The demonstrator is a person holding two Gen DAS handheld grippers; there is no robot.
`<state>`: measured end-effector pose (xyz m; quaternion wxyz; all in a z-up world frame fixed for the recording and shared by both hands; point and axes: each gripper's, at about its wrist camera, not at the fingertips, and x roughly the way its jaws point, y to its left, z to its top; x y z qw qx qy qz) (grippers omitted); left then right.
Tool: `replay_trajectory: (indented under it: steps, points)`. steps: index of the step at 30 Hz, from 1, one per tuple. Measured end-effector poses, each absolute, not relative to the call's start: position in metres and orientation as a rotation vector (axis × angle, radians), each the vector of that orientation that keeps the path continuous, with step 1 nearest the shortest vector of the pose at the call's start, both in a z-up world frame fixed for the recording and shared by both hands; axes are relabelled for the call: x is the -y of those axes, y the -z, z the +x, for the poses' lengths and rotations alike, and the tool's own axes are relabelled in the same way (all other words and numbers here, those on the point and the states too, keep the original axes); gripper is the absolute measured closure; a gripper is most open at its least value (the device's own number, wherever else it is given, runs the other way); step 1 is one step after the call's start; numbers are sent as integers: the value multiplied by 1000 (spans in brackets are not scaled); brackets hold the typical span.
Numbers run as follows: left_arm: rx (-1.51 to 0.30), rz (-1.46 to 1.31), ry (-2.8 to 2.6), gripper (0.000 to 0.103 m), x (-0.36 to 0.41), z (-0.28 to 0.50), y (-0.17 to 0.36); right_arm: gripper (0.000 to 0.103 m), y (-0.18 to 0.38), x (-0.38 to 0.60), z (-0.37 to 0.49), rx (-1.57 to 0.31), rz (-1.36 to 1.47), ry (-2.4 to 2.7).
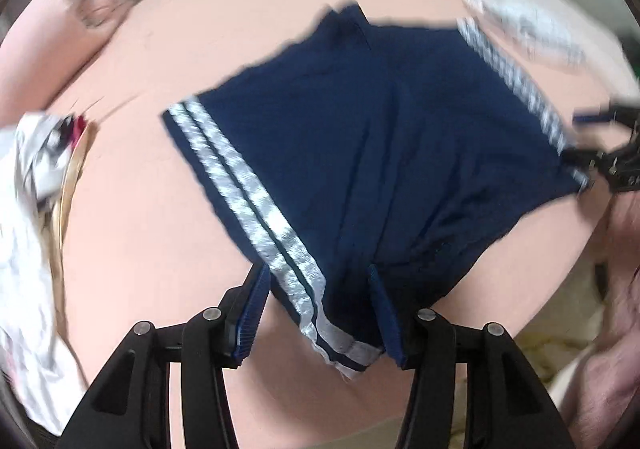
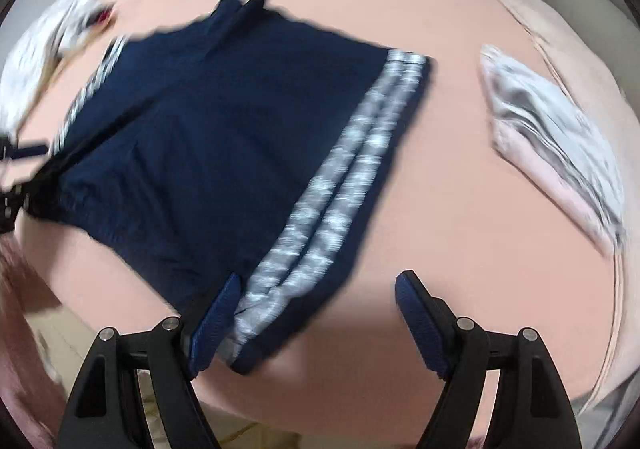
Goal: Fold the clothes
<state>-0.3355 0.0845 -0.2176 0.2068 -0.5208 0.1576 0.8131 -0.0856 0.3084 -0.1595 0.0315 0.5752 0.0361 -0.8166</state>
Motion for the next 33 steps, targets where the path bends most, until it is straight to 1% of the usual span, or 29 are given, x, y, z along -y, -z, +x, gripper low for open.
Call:
replay_trajectory:
  steps: [3,5,6,8,9,13,15,18,21,22,24,25,26,30,31,32,33]
  points:
    - [-369,-1424,-2267,55,-89,-334,216,23,149,-306,-81,40,1710,2523]
    - [-324,-1436,-2240,55,-83,-326,228,23,157,-291,-80,5,1737,2463]
    - [-305,-1450,-2224,55,-77,-321,235,23,166,-282,-78,-64,1771,2440]
    - [-324,-1492,-2192,55,-67,-320,240,22,175,-281,-77,-130,1794,2455]
    - [-321,-1508,-2183,55,-64,-318,240,19,179,-281,-77,-163,1806,2463]
    - [-302,-1567,-2150,54,-52,-314,241,18,173,-290,-78,-139,1851,2512]
    - [-253,-1547,-2184,54,-48,-317,234,18,170,-295,-79,-124,1873,2536]
    - [-200,-1546,-2222,54,-37,-318,224,18,161,-293,-75,173,1764,2496]
    - [-149,-1545,-2247,55,-31,-322,219,18,159,-290,-74,242,1736,2578]
    - [-166,-1556,-2256,55,-31,-324,220,18,160,-288,-71,262,1725,2594]
    - [-269,-1615,-2251,54,-27,-316,222,18,170,-296,-76,234,1792,2560]
    - [-305,-1645,-2238,53,-27,-316,226,18,176,-291,-85,158,1865,2536]
    - [-296,-1647,-2230,53,-27,-315,226,18,183,-287,-86,88,1898,2524]
    - [-236,-1590,-2294,54,-18,-314,203,18,173,-281,-84,7,1885,2598]
    - [-198,-1591,-2318,54,-13,-317,200,18,169,-281,-84,-3,1886,2628]
    - [-146,-1599,-2328,54,-8,-320,200,18,165,-281,-84,35,1860,2645]
    - [-67,-1621,-2306,54,-4,-323,203,18,160,-280,-84,128,1810,2630]
